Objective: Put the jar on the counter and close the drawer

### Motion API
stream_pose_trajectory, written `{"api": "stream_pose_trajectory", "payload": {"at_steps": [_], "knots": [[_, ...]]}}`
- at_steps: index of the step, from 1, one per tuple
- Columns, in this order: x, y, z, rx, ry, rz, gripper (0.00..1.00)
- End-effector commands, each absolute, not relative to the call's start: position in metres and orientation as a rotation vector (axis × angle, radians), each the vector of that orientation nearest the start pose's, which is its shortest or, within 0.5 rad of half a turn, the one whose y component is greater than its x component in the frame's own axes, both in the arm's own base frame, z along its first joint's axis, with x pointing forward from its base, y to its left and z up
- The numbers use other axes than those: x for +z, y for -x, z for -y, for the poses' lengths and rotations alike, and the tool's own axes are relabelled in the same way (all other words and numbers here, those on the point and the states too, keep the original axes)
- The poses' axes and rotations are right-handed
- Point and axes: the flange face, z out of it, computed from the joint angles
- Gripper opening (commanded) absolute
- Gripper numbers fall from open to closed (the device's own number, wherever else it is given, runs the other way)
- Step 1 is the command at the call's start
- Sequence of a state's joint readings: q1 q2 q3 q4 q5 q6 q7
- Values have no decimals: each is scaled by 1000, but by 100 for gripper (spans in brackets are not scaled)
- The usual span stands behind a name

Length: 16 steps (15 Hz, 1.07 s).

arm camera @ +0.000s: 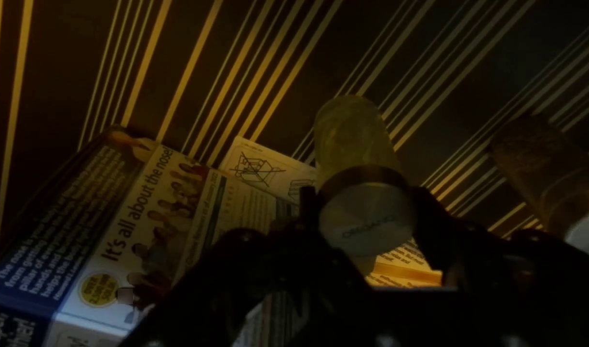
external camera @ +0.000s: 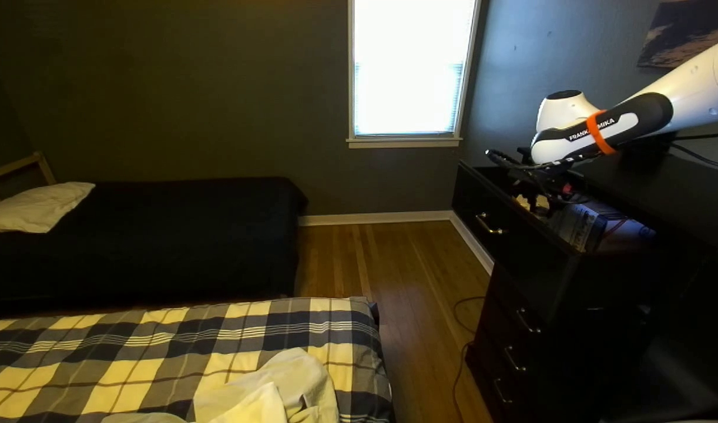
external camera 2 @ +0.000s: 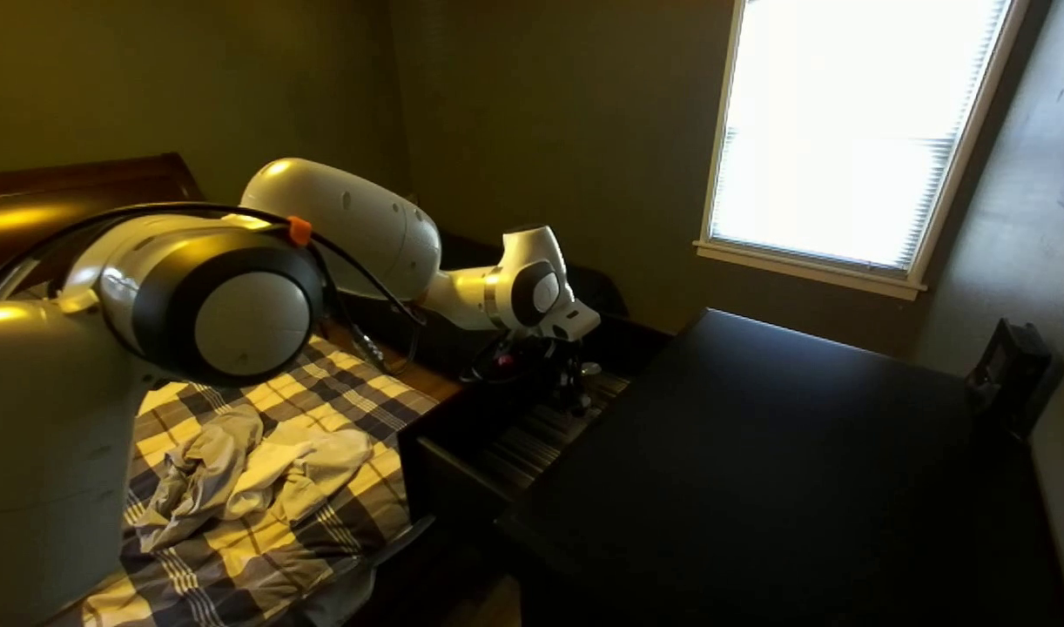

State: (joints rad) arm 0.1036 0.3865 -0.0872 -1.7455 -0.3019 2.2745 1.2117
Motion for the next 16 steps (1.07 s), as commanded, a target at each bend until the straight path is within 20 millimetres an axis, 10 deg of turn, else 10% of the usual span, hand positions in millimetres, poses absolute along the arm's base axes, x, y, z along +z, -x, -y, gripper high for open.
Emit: {"api": "stream_pose_trajectory", "payload": {"at_steps": [1, 9, 16], "knots": [[429, -657, -30, -497, 2840, -1563, 25], [588, -621, -23, -538, 2746, -1761, 25], [652, -616, 93, -628, 2389, -2131, 25]]}}
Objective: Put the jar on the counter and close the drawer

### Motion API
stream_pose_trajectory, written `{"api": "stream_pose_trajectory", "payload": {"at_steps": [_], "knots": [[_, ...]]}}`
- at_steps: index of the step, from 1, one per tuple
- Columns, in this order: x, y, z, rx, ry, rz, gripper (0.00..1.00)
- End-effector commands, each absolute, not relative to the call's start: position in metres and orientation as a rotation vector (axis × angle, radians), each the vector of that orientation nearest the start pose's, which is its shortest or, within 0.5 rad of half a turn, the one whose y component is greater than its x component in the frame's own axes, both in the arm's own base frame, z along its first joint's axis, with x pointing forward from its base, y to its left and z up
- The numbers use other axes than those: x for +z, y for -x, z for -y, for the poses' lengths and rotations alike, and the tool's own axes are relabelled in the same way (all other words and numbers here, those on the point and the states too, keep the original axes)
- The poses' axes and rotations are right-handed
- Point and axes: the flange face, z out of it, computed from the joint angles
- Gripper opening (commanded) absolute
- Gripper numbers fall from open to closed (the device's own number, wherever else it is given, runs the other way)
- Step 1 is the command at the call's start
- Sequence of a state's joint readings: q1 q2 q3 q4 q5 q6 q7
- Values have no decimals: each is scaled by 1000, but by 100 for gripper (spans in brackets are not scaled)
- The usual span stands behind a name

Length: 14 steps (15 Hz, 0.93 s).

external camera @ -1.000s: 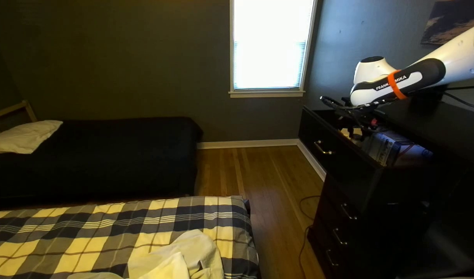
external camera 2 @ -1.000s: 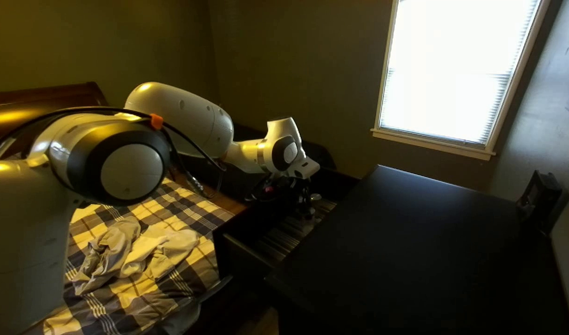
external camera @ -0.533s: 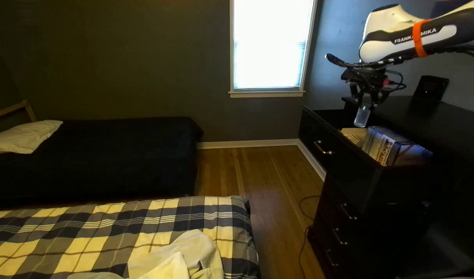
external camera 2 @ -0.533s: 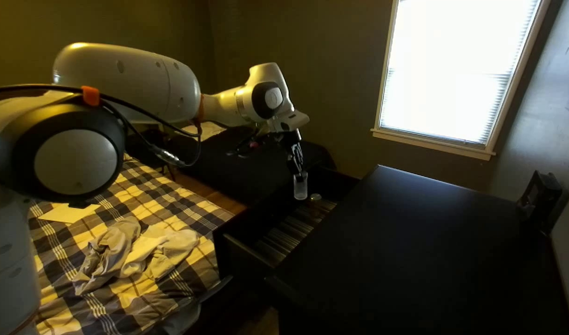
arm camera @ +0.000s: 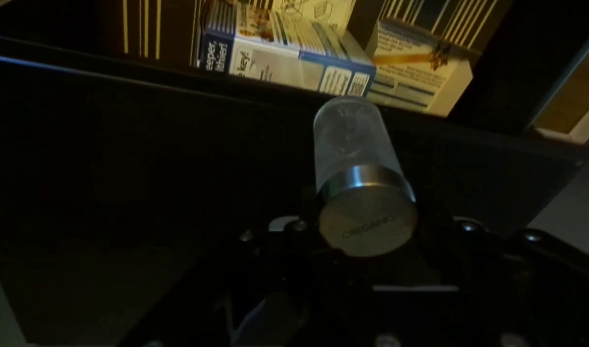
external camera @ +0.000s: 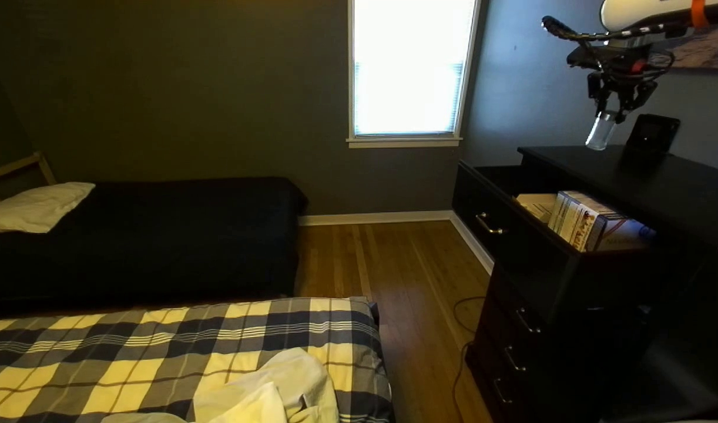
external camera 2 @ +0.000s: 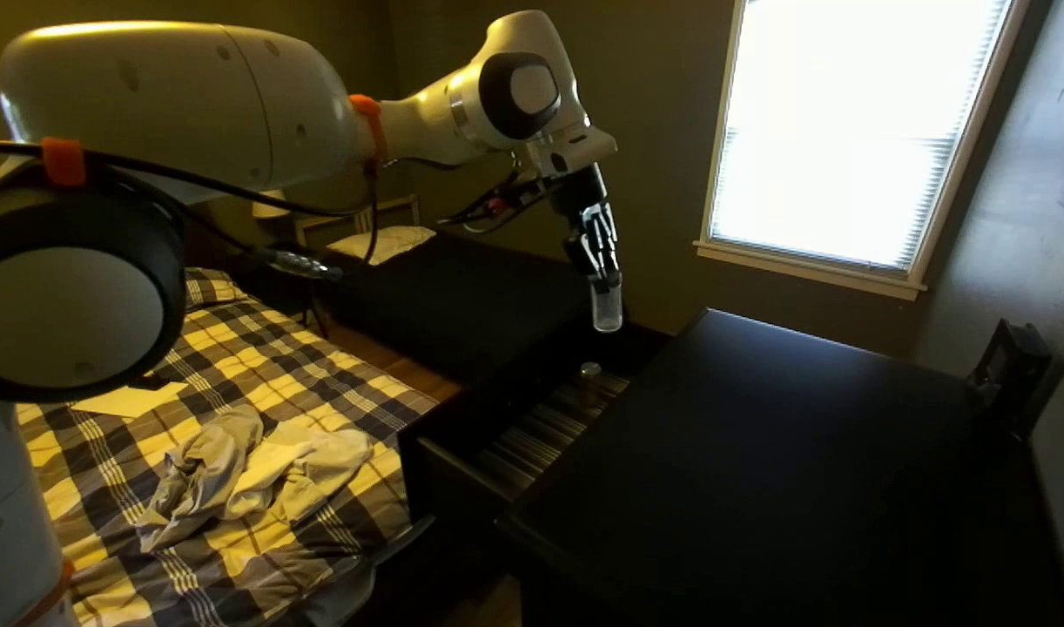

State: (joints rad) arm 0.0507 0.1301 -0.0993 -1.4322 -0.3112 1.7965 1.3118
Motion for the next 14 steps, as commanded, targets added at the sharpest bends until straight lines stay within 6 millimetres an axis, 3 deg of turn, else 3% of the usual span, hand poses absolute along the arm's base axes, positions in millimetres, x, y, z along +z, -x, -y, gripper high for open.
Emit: {"api": "stream_pose_trajectory", "payload": {"at_steps": [1, 8, 10, 14], "knots": [[654, -615, 113, -636, 2342, -2183, 25], [639, -590, 244, -581, 1993, -2545, 25], [626, -582, 275, -551, 1927, -2614, 25], [593, -572, 318, -460, 1858, -2702, 25]]}}
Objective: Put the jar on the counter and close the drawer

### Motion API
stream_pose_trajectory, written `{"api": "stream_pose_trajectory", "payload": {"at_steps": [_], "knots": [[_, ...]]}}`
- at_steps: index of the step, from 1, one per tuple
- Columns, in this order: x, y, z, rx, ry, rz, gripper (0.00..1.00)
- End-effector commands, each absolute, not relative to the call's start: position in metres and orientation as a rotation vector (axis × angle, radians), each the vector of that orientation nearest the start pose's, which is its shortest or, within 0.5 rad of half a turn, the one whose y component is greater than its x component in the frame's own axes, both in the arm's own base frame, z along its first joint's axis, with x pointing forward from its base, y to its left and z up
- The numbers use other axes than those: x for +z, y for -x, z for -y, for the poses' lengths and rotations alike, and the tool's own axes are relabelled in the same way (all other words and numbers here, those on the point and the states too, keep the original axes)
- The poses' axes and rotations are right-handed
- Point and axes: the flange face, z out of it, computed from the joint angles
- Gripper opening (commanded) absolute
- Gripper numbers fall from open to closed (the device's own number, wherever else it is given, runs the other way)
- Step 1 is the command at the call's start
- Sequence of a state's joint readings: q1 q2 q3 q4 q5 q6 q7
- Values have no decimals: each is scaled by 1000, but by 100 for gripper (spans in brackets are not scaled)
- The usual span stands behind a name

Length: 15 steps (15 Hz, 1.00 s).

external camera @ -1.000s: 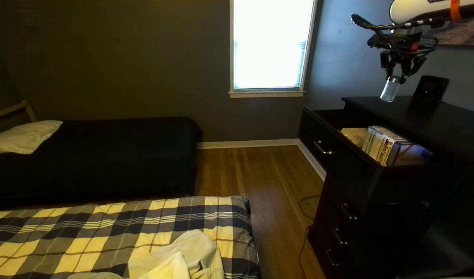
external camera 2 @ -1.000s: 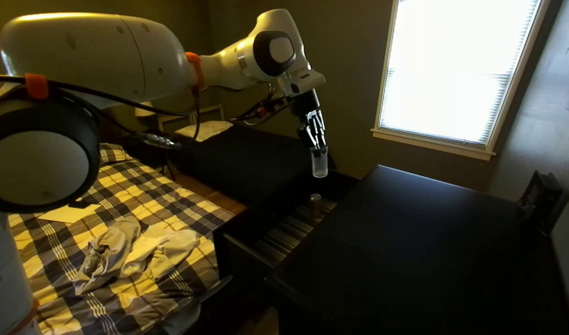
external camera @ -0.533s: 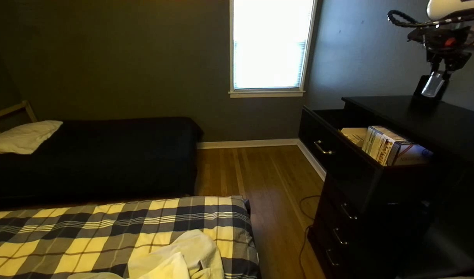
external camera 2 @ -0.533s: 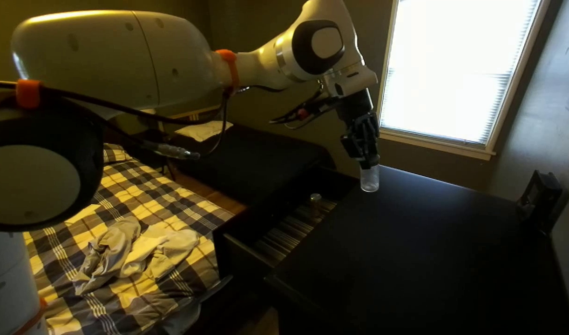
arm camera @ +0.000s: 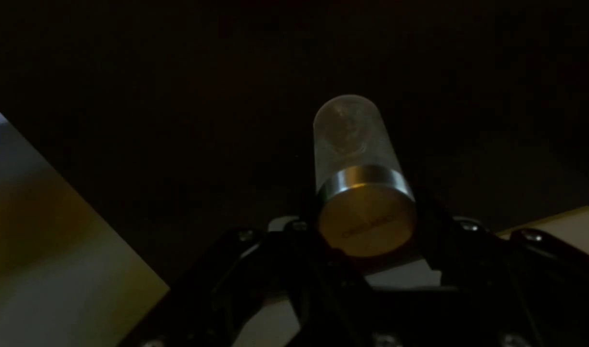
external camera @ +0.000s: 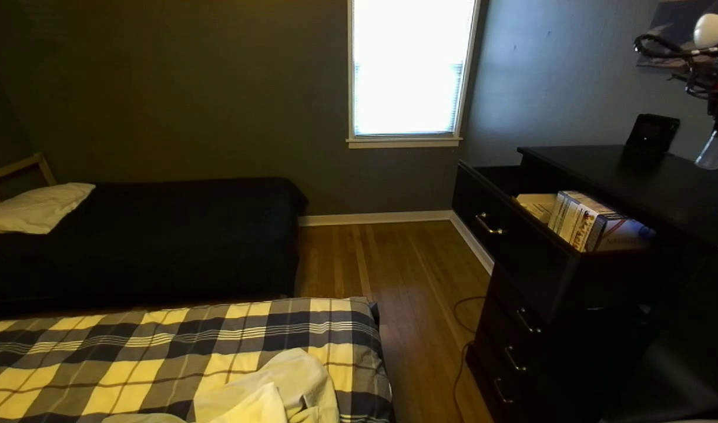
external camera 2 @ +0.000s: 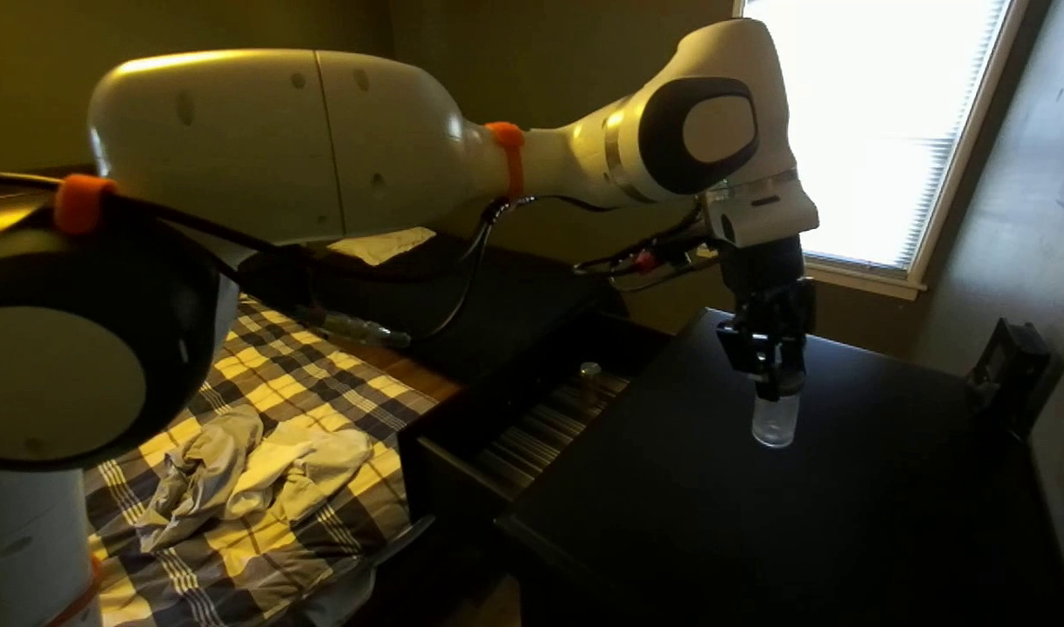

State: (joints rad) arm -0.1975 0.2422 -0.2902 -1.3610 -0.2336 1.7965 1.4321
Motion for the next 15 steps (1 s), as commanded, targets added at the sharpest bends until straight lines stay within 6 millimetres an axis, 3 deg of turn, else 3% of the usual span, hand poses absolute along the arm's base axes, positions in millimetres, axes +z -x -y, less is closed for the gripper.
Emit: {"api": "stream_pose_trajectory", "payload": {"at_steps": [1, 4, 8, 9, 11, 13, 15], "knots": [[584, -572, 325, -439, 1846, -2713, 25], [560, -571, 342, -381, 1830, -2749, 25], [545, -573, 350, -328, 1825, -2762, 25], [549, -573, 350, -345, 1824, -2758, 75], [556, -574, 345, -372, 1839, -2737, 80], [571, -576, 329, -427, 1896, -2676, 95], [592, -582, 306, -529, 1966, -2599, 100]]}}
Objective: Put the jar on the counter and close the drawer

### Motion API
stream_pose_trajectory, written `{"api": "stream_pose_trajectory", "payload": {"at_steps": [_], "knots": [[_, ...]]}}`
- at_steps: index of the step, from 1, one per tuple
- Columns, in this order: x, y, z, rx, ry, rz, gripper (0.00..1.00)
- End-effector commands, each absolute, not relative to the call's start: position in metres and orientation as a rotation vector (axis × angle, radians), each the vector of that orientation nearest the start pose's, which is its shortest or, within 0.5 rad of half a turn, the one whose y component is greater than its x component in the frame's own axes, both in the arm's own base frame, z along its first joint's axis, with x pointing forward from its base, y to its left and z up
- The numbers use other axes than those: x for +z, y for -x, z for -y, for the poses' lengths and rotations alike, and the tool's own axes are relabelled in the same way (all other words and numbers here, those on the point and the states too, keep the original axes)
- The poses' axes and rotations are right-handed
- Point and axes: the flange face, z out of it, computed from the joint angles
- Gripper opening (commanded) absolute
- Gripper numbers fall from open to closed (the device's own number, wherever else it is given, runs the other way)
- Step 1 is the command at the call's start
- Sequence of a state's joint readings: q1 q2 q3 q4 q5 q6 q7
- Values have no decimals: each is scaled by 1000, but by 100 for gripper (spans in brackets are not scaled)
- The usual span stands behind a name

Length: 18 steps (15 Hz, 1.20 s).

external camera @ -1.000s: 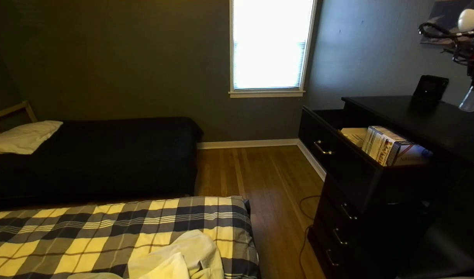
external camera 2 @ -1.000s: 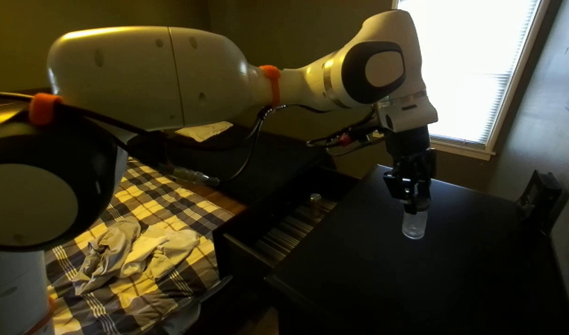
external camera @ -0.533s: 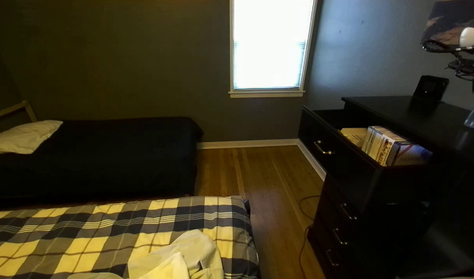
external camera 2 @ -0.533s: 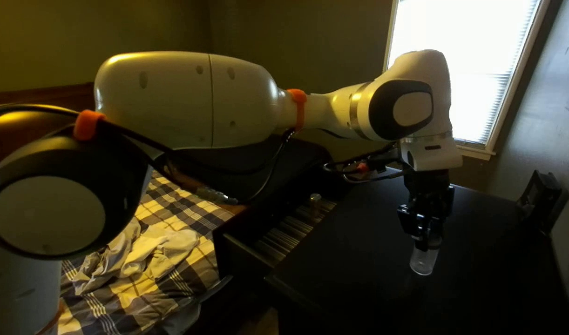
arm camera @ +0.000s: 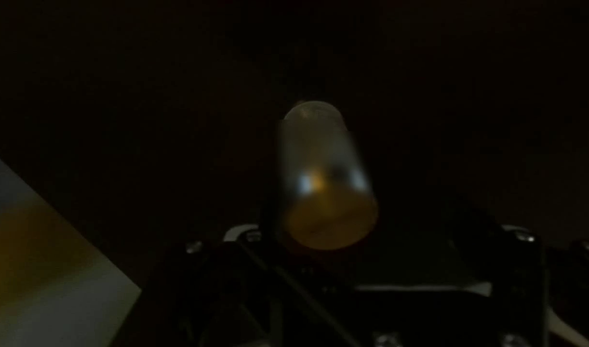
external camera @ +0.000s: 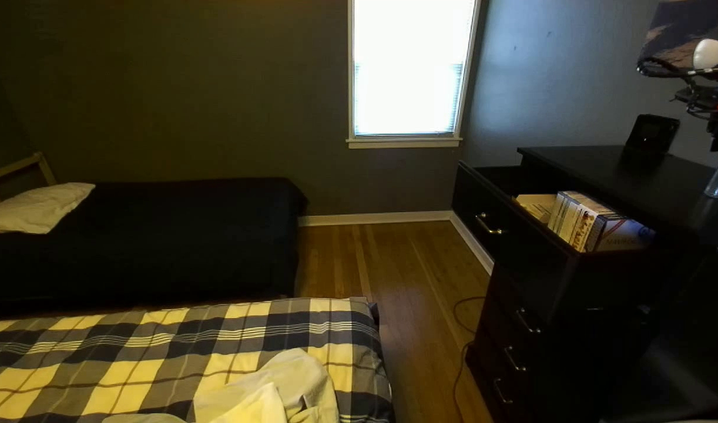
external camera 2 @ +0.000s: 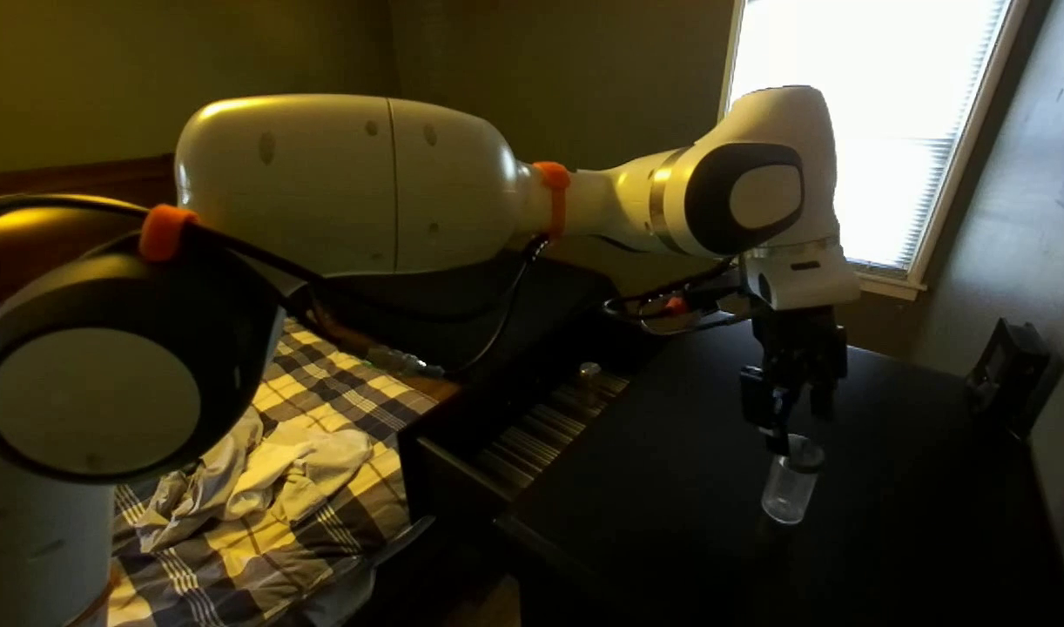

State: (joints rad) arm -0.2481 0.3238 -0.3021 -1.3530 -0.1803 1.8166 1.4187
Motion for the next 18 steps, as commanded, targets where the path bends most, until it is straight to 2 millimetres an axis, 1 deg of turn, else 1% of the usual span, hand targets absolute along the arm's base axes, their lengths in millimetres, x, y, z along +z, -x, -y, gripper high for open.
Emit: {"api": "stream_pose_trajectory", "payload": {"at_steps": [1, 3, 5, 7, 10, 12, 15, 17, 18], "knots": [[602, -584, 289, -544, 2036, -2501, 100], [613, -589, 248, -540, 2169, -2354, 100], [618, -597, 199, -523, 2278, -2206, 100], [613, -603, 147, -497, 2381, -2060, 100], [590, -614, 71, -439, 2535, -1841, 100], [571, -616, 22, -393, 2634, -1692, 100], [537, -613, -44, -331, 2760, -1461, 100], [519, -609, -86, -314, 2834, -1294, 100], [515, -607, -105, -309, 2859, -1209, 100]]}}
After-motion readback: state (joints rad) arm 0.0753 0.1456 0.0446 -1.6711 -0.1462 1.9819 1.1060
